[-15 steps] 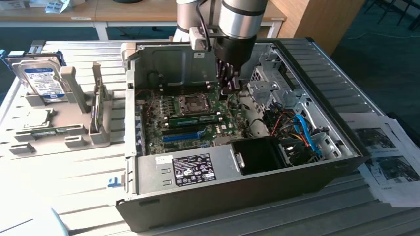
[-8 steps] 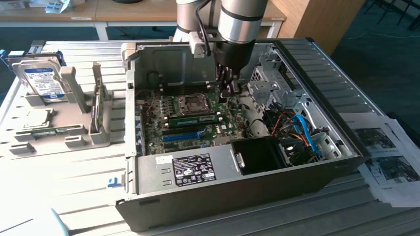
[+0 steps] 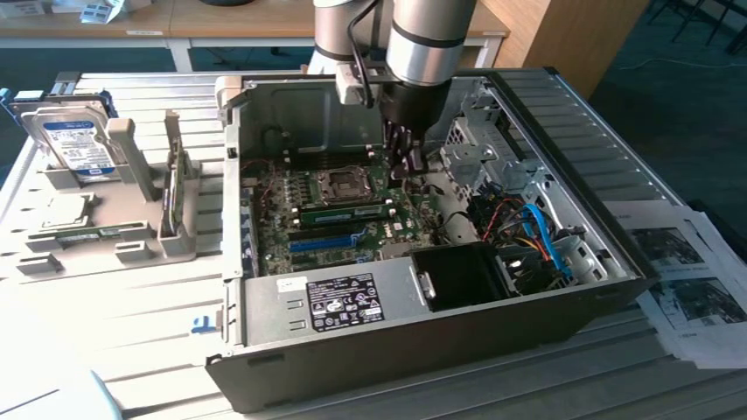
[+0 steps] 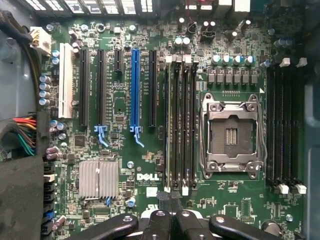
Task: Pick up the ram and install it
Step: 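Press down the ram until it locks into place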
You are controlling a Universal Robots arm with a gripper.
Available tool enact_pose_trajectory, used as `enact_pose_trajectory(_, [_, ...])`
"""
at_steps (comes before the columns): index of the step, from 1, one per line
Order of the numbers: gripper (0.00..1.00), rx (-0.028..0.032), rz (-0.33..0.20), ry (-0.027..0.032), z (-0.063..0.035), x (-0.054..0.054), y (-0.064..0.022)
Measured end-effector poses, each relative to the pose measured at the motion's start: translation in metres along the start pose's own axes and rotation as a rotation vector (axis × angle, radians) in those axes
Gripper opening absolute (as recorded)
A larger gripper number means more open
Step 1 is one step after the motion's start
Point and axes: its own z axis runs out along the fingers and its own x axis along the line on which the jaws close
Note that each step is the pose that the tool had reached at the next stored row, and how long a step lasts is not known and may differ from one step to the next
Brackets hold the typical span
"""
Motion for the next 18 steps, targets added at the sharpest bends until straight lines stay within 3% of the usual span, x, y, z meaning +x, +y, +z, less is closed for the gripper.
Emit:
enact_pose_trajectory(8, [0.10,0.0001,0.000,-0.0003,0.0018,0.000,0.0000])
enact_pose_trajectory(18, [0.10,0.0000,0.000,0.0000,0.0125,0.000,-0.0001])
